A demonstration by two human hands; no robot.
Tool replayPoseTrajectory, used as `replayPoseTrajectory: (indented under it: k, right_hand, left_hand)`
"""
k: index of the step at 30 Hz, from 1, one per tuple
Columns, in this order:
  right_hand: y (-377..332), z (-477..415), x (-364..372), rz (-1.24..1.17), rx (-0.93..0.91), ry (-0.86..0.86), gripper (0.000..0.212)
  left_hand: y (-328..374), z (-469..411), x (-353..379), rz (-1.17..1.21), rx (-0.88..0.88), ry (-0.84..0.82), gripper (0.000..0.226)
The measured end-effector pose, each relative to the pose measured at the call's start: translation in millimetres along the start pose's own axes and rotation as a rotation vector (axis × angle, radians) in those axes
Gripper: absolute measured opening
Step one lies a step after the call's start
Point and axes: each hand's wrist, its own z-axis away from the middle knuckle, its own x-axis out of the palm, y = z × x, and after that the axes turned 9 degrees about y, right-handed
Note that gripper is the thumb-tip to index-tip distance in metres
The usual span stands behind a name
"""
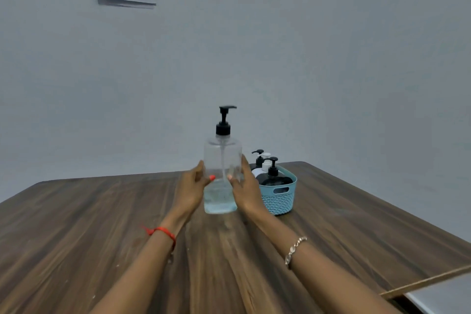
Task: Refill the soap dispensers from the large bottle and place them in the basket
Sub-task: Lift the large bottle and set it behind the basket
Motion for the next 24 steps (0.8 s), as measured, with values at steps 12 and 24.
replayPoseTrajectory:
  k: [12, 24]
  right_hand:
    - [27.0, -218.5, -65.5, 0.020, -0.135, 0.156, 0.060]
    - [193.9, -322.5, -92.6, -0.006, 0.204, 0.140, 0.055]
  left_hand:
    - [14.9, -199.4, 121.0, 0.062, 0.244, -0.047, 0.013]
    - [-114.7, -308.1, 218.5, -0.098, -0.189, -0.540, 0.047]
